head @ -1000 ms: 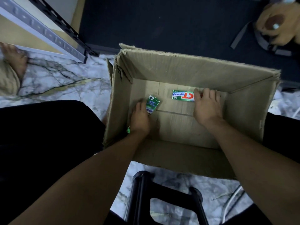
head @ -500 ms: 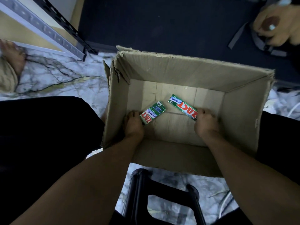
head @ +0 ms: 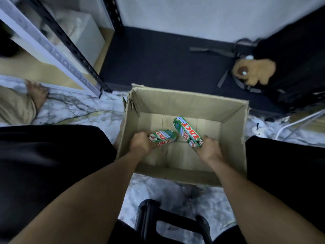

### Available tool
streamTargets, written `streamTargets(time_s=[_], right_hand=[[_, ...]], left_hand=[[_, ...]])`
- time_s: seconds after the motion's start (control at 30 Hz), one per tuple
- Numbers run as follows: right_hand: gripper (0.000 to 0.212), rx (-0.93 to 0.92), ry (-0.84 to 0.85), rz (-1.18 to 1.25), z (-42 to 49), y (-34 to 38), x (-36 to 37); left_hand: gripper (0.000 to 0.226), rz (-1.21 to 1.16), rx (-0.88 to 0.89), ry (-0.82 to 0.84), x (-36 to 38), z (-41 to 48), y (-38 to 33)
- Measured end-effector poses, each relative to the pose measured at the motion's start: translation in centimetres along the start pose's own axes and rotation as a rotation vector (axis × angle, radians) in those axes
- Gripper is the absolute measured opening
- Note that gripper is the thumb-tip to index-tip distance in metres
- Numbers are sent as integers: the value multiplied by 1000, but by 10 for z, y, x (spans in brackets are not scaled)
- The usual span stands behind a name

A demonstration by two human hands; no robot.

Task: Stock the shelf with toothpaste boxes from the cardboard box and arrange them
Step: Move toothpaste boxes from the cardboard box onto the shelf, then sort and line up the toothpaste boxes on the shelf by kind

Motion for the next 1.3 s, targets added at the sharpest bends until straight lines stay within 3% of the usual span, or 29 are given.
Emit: streamTargets(time_s=[0.3,0.47,0.87,1.07,1.3], right_hand=[[33,-135,-252,151,-43,52,-125],[34,-275,-409,229,-74,87,-208],[31,-579,-676,374,-165,174,-398],[32,-709,-798,366,-179,228,-464],[39,-719,-851,305,-140,283,-509]], left_hand=[[49,-182,369,-273,-152,-53,-84],[57,-155,571,-422,-247,-92,-126],[61,-186,824,-746,-445,-189,-189],[60,-238,869,-866,-503,-197,-211],[57,-457,707,-1036,-553,-172,-214]])
Point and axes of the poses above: each hand's wrist, its own z-axis towards the middle knuckle, its own x-axis out of the palm, y = z × x, the point moved 8 cm from there along z, towards the middle knuckle, and after that the axes turned 9 degrees about -y, right-handed, at the moved point
